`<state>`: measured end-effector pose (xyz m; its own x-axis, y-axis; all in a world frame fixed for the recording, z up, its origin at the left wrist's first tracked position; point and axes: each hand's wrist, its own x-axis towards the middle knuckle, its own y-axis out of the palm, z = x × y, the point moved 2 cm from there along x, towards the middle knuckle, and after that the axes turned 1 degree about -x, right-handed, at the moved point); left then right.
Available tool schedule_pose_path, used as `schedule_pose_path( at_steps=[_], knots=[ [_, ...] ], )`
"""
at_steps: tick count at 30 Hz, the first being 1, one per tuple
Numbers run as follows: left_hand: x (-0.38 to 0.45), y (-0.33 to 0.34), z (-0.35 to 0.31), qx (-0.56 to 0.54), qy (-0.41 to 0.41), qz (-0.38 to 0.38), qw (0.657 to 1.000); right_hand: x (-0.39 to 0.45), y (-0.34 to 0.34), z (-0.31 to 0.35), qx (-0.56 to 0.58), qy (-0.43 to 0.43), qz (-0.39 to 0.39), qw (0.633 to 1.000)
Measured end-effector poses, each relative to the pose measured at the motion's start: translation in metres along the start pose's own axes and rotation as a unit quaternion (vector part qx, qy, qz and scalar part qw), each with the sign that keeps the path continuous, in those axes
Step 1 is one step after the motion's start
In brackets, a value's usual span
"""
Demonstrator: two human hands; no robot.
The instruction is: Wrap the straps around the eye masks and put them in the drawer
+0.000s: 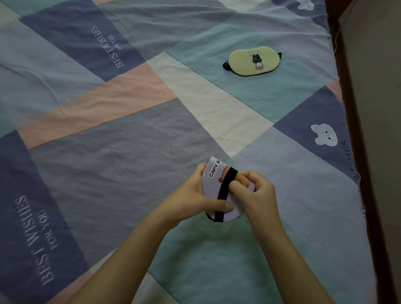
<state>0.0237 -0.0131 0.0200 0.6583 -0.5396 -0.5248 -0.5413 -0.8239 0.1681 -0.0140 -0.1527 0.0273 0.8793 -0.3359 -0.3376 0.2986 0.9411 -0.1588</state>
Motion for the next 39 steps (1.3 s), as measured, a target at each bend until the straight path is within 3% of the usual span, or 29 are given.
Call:
schedule_pose_path(
  at_steps=[4,8,11,15,18,20,23,28,33,39],
  knots=[
    [-0.004,-0.015,-0.003,-0.022,-0.002,-0.024,0.999,-0.005,-0.005,0.009,0.042,-0.047,0.036,0.997],
    [-0.009,-0.033,-0.006,-0.009,-0.01,-0.017,1.0,-0.007,-0.01,0.026,-0.116,-0.202,0.149,0.961],
    [-0.012,-0.04,-0.01,0.001,-0.009,0.011,1.0,-0.005,-0.005,0.032,-0.185,-0.264,0.218,0.921],
    [-0.019,-0.045,-0.015,0.019,-0.018,0.033,0.999,-0.003,0.002,0.032,-0.165,-0.203,0.263,0.929],
    [-0.03,-0.046,-0.026,0.09,0.019,-0.023,0.996,-0.003,0.008,0.034,-0.152,-0.187,0.257,0.936],
    [-0.039,-0.053,-0.036,0.202,0.063,-0.114,0.971,-0.003,0.015,0.036,-0.146,-0.181,0.239,0.943],
    [-0.058,-0.075,-0.045,0.405,0.094,-0.25,0.875,0.0,0.027,0.042,-0.137,-0.177,0.204,0.953],
    [-0.11,-0.112,-0.05,0.551,0.053,-0.342,0.76,-0.007,0.06,0.068,-0.087,-0.155,0.241,0.954],
    [-0.179,-0.154,-0.036,0.588,0.001,-0.373,0.718,-0.036,0.127,0.092,-0.114,-0.173,0.329,0.921],
    [-0.294,-0.23,0.01,0.546,-0.026,-0.451,0.706,-0.096,0.257,0.103,-0.118,-0.204,0.398,0.887]
  ],
)
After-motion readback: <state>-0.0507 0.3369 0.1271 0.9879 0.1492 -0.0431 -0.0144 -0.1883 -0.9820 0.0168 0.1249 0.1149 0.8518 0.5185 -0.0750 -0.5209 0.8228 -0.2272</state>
